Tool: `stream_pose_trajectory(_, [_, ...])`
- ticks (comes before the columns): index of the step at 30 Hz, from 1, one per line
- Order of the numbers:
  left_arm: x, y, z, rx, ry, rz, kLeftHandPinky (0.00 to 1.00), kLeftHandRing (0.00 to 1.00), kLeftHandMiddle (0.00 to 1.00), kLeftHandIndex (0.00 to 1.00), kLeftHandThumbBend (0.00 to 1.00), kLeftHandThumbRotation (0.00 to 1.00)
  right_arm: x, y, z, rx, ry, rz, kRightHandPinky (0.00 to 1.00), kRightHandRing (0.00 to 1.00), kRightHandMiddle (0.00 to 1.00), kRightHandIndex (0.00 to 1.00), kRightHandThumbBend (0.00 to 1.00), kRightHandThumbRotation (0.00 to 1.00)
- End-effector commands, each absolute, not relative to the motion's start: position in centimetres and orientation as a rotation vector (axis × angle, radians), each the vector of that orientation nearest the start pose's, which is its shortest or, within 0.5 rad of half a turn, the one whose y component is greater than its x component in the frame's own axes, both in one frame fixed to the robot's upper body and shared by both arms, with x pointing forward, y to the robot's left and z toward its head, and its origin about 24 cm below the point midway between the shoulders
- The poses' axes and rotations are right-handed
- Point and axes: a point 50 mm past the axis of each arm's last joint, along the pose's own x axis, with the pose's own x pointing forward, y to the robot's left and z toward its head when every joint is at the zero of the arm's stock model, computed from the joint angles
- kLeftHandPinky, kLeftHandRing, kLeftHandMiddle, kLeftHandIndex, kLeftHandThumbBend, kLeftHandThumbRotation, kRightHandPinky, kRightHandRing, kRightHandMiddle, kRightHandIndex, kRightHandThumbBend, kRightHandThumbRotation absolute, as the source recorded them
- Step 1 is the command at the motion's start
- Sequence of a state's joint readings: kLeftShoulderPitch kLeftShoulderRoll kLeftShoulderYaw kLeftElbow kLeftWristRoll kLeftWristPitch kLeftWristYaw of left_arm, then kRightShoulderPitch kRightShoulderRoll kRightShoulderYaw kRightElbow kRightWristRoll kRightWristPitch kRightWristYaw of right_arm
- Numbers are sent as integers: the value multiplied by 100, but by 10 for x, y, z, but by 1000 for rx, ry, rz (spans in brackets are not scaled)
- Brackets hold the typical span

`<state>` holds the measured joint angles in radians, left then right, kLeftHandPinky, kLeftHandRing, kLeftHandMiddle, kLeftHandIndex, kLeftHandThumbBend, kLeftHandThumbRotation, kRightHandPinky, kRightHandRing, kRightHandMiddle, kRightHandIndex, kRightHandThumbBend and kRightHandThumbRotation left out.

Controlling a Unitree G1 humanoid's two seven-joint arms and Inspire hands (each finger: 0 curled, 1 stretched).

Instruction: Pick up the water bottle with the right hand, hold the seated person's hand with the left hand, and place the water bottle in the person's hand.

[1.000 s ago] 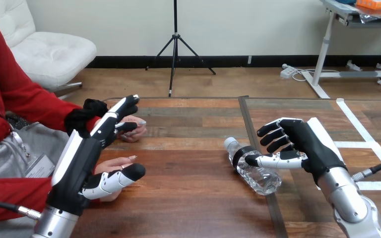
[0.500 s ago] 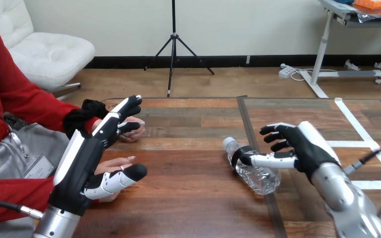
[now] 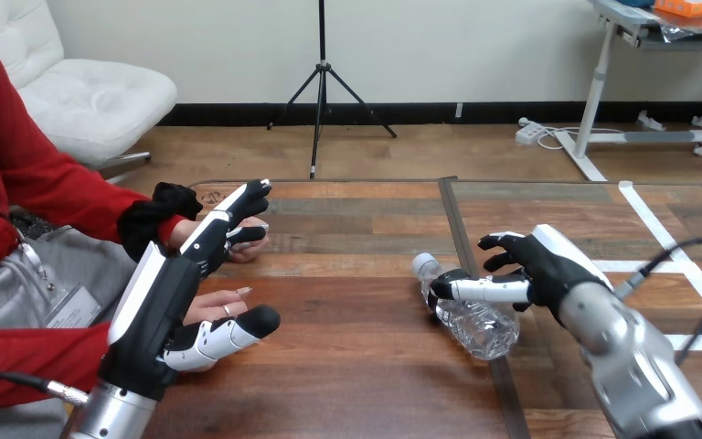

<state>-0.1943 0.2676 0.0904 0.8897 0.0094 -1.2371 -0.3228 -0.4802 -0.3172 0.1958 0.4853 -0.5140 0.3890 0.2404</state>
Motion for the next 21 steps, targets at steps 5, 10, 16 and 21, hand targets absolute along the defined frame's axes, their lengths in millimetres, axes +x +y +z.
stream_pose_trajectory(5, [249,199,39,343,-604,-294,79,89,92,90,100,78,379,-170,84,-1006,419,187,44,59,66,89,100,48])
stream_pose_trajectory(10, [249,199,39,332,-607,-298,79,89,92,90,100,77,385,-168,80,-1022,459,194,46,63,71,89,100,48])
stream_pose_trajectory(16, [249,201,38,327,-602,-296,80,89,92,90,100,77,388,-163,75,-1035,506,200,51,69,77,90,100,48])
stream_pose_trajectory(21, [248,202,39,331,-610,-285,79,89,92,90,100,77,389,-158,73,-1064,540,204,56,74,82,92,100,49])
